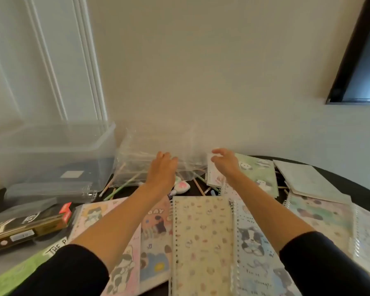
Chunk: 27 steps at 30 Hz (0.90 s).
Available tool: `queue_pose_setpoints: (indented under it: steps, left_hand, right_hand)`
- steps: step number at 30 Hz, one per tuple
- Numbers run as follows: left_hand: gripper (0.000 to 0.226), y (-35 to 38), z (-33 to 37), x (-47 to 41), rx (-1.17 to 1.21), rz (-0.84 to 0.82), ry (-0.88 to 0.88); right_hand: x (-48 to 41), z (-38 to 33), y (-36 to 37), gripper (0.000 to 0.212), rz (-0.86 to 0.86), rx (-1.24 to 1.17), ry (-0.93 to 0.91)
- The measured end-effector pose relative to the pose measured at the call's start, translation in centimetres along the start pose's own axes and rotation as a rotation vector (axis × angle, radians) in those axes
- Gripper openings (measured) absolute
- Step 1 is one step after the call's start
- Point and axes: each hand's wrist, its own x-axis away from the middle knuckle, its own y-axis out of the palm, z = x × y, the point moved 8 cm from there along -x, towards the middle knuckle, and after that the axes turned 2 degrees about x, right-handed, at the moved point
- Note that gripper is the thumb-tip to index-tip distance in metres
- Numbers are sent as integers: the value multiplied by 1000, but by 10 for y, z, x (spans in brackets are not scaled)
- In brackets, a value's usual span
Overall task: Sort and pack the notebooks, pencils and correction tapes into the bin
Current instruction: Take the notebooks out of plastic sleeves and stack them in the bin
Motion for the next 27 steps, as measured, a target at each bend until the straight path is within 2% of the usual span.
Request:
queue_pose_setpoints:
  steps: [4,6,9,13,17,21,23,25,27]
  left_hand:
    - [45,11,8,-31,-198,31,128]
    - [39,19,6,-41,-242,5,132]
    - [30,27,-1,-48,-280,-24,88]
    - [21,29,-6,-54,-284,9,80]
    - [20,11,1,-51,-200,121,134]
    - [24,-32,14,-33,-59,368,211]
    - [31,-46,19,-21,-14,436,256]
    - [26,-49,19,-13,30,406,259]
    - [10,-46,12,-9,136,339,205]
  right_hand:
    - [-22,6,15,32,-40,95,51]
    - [-28,10,15,23,-22,100,78]
    - [-33,13,15,23,5,80,70]
    - [-34,17,11,13,1,2,71]
    - [-33,16,-3,35,16,-16,66]
    - [-25,14,-37,56,204,-71,75]
    - [-19,17,-51,64,229,-132,131]
    - [-8,19,-58,54,146,-260,209]
    - [6,19,-61,32,41,-388,250]
